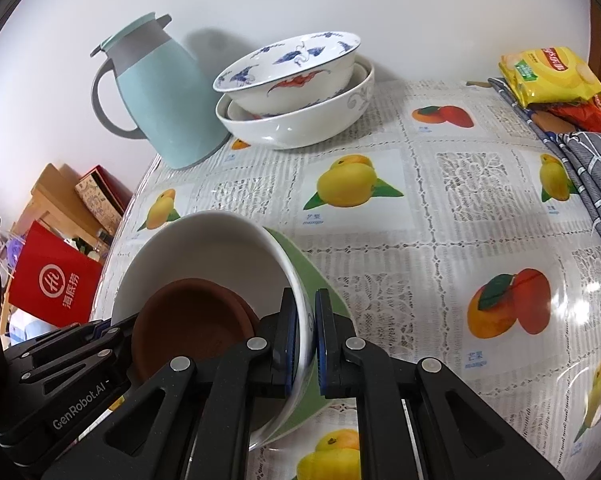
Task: Organize plates and bowls
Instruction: 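Lower the white bowl onto the green plate with both grippers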
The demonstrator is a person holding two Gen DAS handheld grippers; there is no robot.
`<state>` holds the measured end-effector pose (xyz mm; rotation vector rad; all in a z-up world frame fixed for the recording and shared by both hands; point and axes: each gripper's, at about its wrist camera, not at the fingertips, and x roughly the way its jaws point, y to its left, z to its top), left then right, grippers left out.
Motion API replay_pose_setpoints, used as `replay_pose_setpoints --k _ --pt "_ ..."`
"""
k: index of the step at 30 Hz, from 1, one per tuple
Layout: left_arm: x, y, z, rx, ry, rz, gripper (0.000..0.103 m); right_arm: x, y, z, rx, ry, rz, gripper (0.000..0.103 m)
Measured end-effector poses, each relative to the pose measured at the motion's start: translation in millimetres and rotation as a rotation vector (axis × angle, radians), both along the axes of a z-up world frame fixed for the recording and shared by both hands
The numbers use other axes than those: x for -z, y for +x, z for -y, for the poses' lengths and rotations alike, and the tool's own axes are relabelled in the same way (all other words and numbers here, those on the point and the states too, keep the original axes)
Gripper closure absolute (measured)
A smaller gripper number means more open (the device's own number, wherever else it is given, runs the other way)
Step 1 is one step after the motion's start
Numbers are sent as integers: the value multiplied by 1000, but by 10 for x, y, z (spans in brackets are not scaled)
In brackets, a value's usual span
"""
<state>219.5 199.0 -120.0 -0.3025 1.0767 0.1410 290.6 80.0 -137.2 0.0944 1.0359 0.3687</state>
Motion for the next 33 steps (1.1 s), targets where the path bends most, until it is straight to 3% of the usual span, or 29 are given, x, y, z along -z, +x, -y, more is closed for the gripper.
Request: replay_pose_setpoints --k 22,33 --pt "128 120 -24 2 -7 -2 93 177 91 -41 -29 -21 -16 94" --pt "130 108 -49 9 -21 24 93 200 113 27 -54 26 -20 93"
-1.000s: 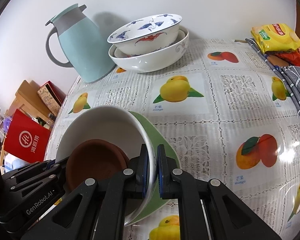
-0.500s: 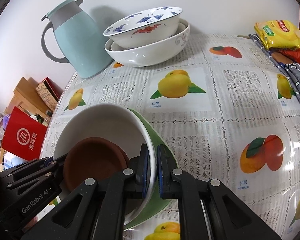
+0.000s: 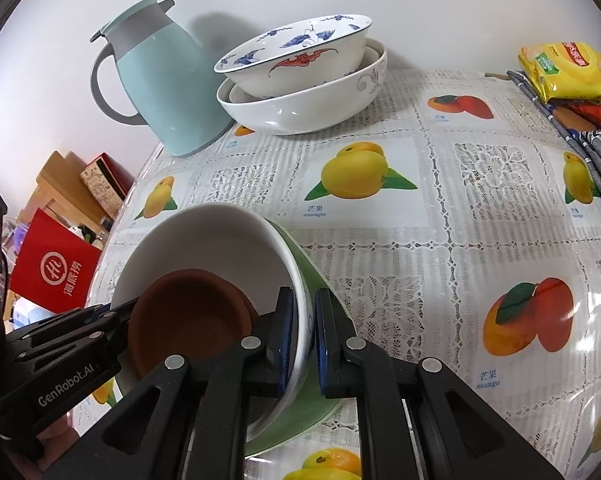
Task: Organize plates and bowls
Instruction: 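Lower the white bowl onto the green plate with both grippers, then open both grippers and pull them back from the white bowl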
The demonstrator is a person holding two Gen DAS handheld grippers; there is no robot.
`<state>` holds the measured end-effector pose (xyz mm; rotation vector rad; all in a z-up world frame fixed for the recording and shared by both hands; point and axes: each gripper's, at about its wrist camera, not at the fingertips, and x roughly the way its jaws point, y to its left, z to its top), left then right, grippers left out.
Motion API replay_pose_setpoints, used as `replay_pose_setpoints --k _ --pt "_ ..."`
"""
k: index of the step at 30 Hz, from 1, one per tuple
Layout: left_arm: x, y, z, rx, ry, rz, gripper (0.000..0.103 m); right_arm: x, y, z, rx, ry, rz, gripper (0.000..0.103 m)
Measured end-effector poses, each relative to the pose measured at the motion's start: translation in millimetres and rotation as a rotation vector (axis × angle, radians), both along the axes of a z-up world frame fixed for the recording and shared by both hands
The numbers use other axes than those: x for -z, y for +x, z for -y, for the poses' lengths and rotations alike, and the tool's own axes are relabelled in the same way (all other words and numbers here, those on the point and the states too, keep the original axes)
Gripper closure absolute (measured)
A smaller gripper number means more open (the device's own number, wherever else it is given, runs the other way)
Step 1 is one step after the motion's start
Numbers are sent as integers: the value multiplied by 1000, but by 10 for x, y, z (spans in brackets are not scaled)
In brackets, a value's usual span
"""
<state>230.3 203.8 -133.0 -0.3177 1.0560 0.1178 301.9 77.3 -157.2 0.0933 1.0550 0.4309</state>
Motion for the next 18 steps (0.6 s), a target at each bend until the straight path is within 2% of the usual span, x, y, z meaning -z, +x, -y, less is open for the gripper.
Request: replay_pose_setpoints --k 9,18 --pt "4 10 -13 9 -1 3 91 -30 -25 -57 -20 -46 20 93" --pt "-14 -44 -16 12 -6 -2 89 -57 -71 -43 -27 -66 11 85"
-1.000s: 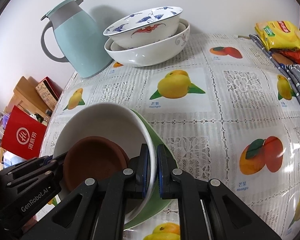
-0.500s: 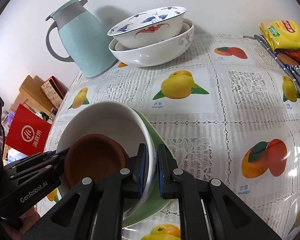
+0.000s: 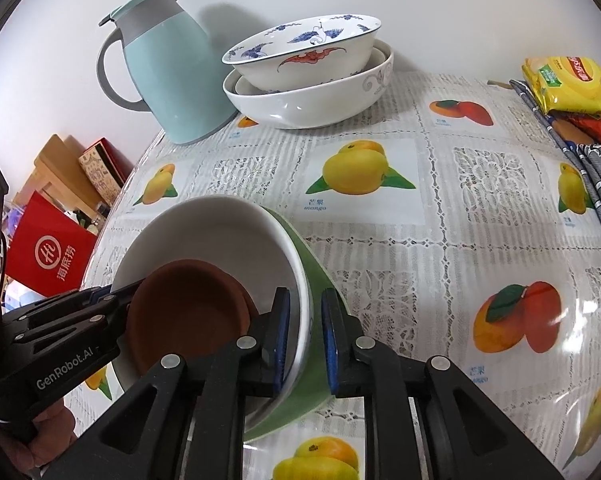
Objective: Organize plates and bowls
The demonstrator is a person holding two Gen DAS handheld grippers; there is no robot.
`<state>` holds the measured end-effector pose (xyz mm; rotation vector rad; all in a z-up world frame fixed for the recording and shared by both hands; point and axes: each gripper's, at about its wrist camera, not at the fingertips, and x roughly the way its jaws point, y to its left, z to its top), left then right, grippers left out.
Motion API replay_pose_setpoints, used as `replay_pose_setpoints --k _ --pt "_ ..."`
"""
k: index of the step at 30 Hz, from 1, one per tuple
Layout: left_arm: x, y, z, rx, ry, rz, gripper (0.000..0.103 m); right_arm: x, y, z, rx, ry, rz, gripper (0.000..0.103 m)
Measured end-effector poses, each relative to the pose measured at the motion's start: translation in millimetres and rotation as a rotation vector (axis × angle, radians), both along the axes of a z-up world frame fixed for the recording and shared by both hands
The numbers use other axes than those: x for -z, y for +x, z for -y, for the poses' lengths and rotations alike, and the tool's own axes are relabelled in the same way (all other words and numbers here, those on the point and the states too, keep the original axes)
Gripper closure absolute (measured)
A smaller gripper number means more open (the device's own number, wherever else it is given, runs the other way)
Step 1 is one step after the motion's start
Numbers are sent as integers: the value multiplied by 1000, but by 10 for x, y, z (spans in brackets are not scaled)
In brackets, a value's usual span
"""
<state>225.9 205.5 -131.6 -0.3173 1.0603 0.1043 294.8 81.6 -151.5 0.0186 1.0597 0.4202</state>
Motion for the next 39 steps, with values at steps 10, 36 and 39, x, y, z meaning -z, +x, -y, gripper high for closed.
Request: replay_pose_setpoints --k 10,36,39 --pt "-230 -197 -27 -18 8 40 73 -241 -203 145 22 -4 55 66" --pt "-1291 -1543 1092 44 208 285 26 -1314 -2049 1266 285 -143 348 13" --pt "-1364 -1735 1187 44 216 311 17 -1381 -2240 1354 300 -130 362 8"
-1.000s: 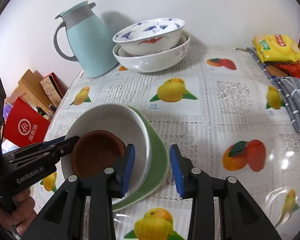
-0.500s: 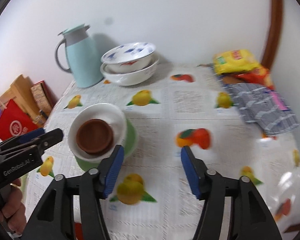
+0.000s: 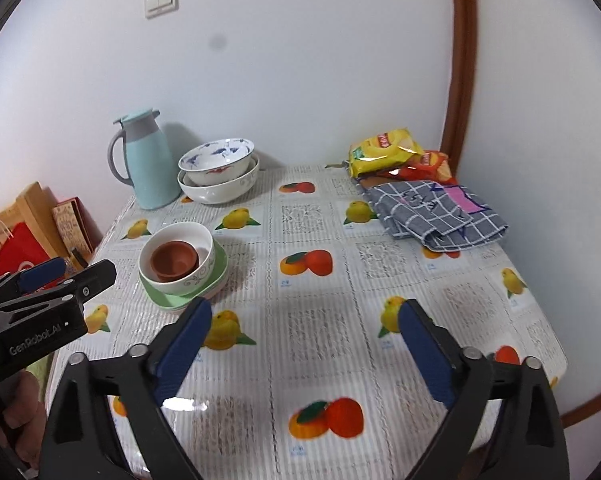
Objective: Organize plates and bowls
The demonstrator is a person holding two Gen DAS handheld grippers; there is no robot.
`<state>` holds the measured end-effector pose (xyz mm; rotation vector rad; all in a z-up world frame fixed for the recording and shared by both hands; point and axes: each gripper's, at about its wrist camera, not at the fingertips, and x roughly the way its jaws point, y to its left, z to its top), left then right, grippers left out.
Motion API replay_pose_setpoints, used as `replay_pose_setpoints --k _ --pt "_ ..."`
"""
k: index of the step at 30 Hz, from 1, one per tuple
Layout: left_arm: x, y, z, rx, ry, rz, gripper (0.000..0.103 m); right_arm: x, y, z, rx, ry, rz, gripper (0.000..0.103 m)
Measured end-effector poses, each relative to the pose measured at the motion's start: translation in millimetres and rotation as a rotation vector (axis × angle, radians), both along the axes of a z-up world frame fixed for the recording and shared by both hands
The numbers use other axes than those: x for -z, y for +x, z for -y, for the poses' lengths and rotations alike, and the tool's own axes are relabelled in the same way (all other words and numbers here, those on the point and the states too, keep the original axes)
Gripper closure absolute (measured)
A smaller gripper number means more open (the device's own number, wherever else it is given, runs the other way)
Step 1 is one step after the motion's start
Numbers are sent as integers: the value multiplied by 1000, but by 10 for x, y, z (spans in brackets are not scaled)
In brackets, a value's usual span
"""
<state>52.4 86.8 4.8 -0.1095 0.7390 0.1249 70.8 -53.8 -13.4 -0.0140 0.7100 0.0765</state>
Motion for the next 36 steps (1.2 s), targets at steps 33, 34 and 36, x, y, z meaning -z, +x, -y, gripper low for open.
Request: replay_pose_setpoints --k 33,34,36 --pt "-150 -841 382 8 48 79 13 -185 -1058 431 84 6 74 7" --pt "-149 -843 382 8 47 79 13 -185 -1062 426 82 6 75 7" --pt "-147 -847 372 8 45 79 13 -182 -1064 416 80 5 76 7"
